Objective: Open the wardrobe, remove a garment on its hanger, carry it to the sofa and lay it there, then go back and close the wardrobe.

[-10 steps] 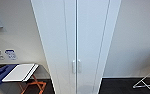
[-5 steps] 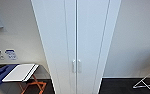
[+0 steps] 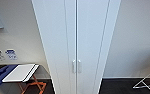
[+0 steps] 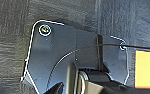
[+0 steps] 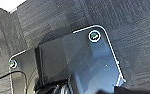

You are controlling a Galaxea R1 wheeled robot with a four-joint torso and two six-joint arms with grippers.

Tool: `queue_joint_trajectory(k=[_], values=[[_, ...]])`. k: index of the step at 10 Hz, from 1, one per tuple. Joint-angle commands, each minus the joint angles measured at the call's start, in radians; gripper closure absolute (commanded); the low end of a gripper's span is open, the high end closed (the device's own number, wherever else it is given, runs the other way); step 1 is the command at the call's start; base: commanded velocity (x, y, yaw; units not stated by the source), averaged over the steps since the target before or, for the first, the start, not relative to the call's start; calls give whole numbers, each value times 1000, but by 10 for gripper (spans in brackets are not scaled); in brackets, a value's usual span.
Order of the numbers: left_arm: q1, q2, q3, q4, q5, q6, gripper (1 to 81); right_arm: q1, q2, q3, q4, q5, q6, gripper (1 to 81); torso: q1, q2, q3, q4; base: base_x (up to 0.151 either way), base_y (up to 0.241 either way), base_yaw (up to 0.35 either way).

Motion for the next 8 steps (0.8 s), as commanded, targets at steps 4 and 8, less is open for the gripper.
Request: queue_joint_trajectory(k=[4,8], values=[[68,248,-327,153,-15,22,10,-144,148,-170,-204,94,-1,10,-1,-1,1,0,0,0,0],[83,291,-361,154,0,20,10,-182,176,-174,-210,92,1,10,-2,-2,2,0,0,0,0]])
